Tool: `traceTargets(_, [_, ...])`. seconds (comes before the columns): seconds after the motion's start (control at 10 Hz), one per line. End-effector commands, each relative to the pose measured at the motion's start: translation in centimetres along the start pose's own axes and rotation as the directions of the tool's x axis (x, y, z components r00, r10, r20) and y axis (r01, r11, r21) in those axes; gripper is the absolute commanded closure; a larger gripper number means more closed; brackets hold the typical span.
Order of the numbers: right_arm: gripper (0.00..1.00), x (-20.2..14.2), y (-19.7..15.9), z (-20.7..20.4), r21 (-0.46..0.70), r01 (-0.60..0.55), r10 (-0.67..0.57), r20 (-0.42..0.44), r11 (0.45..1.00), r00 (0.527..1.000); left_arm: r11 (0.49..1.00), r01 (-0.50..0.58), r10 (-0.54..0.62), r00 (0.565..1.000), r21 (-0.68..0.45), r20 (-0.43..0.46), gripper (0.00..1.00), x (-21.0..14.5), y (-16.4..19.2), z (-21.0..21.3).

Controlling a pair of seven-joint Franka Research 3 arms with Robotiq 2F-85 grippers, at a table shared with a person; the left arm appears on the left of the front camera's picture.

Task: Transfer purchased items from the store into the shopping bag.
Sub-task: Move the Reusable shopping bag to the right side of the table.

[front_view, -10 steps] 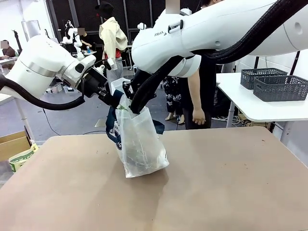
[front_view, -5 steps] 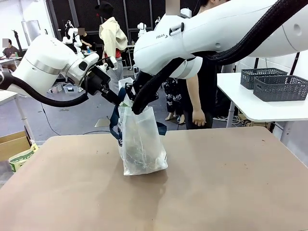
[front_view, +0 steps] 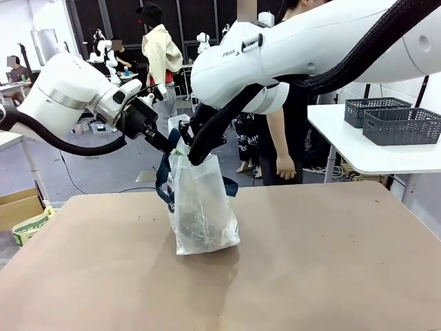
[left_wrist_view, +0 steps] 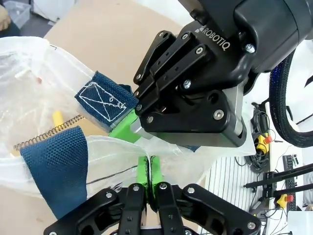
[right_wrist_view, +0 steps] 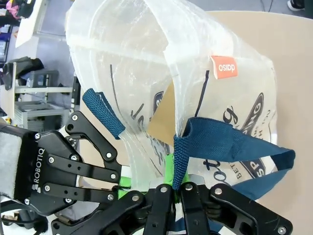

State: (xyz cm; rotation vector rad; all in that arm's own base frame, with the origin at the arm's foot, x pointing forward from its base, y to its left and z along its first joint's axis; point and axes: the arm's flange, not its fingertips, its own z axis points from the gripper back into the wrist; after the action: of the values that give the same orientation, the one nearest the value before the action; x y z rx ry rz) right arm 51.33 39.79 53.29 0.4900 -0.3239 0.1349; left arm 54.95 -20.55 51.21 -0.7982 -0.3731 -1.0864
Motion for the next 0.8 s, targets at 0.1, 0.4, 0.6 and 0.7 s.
traceTargets(0.1, [1.0,-0.1,0.4,0.3,0.006,-0.004,0.004,0.007,1.0,1.0,1.0,0.021,-0.021,1.0,0.002,-0.004,0.53,0.3,0.0,0.2])
traceTargets(0.4, [1.0,-0.1,0.4,0.3,0.006,-0.004,0.004,0.007,1.0,1.0,0.999,0.032,-0.032,0.999,0.006,0.01,0.0,0.5,-0.1,0.6])
traceTargets(0.6, [1.0,-0.1,0.4,0.3,0.006,-0.004,0.004,0.007,1.0,1.0,0.999,0.038,-0.039,0.999,0.015,0.024,0.0,0.7,-0.5,1.4])
traceTargets(0.7, [1.0,-0.1,0.4,0.3,0.006,-0.004,0.004,0.007,1.0,1.0,0.999,0.026,-0.027,0.999,0.026,0.04,0.0,0.6,-0.6,2.0])
